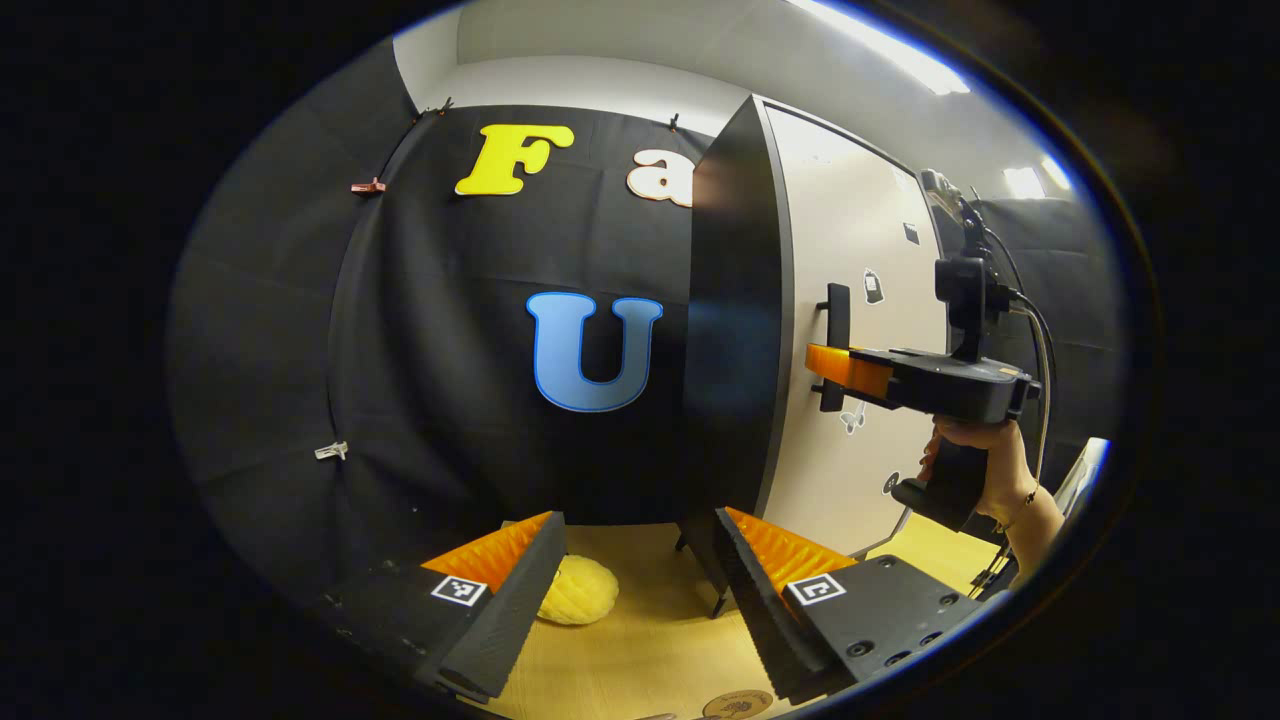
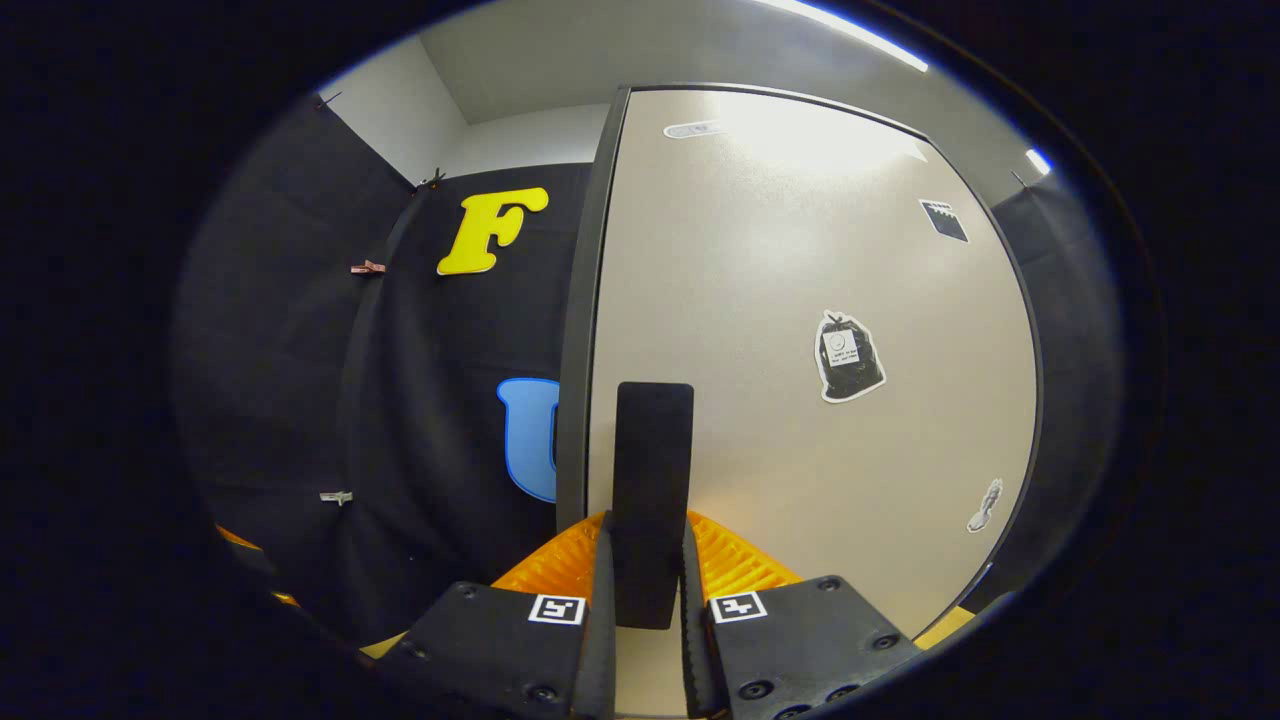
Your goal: Open the cabinet door with the right hand, grasp the bottle in the cabinet with the left hand and place it on the coaster, then close the cabinet door with the right hand.
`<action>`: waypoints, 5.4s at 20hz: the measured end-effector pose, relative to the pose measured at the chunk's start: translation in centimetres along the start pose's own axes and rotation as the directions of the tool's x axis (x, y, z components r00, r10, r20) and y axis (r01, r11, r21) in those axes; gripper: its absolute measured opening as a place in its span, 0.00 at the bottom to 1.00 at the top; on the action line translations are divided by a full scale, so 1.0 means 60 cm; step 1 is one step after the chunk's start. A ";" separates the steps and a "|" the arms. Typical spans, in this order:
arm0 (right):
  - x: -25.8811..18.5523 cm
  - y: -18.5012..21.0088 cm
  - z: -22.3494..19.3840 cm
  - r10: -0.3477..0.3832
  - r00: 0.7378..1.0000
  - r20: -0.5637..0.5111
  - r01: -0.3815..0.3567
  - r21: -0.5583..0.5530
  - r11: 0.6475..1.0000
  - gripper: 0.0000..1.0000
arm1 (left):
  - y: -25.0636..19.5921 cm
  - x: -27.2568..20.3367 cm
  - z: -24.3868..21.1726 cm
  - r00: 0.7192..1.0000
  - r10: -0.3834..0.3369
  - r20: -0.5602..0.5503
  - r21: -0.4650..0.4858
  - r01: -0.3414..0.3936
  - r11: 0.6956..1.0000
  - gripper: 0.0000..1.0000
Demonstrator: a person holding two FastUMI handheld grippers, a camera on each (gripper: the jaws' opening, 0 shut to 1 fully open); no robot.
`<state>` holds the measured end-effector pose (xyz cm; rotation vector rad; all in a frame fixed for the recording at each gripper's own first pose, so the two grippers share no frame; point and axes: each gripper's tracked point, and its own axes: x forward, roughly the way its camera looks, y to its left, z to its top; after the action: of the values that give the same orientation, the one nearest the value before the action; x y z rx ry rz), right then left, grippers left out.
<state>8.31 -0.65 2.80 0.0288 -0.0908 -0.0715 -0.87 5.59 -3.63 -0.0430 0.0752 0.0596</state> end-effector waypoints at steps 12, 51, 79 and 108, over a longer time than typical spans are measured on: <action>-0.083 0.009 0.012 0.089 0.994 -0.063 -0.091 -0.028 0.995 0.31 | -0.055 -0.045 0.032 0.998 -0.035 0.055 0.009 0.034 0.999 0.93; -0.471 -0.349 0.055 0.027 0.988 -0.154 -0.019 0.051 0.999 0.18 | -0.542 -0.075 0.039 0.930 -0.364 0.049 0.028 0.364 0.931 0.93; -0.579 -0.482 0.158 -0.167 0.985 0.034 0.165 0.058 0.985 0.13 | -0.574 0.038 0.052 0.902 -0.427 0.071 0.074 0.422 0.904 0.93; -0.206 -0.279 -0.031 0.060 0.989 -0.132 -0.071 -0.077 0.995 0.98 | -0.521 0.587 0.108 0.946 -0.297 0.129 0.155 0.277 0.948 0.92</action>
<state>-4.97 -16.37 -0.73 -0.0507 0.0410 -0.0075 36.57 -23.25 1.44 0.0867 -0.0796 -0.2353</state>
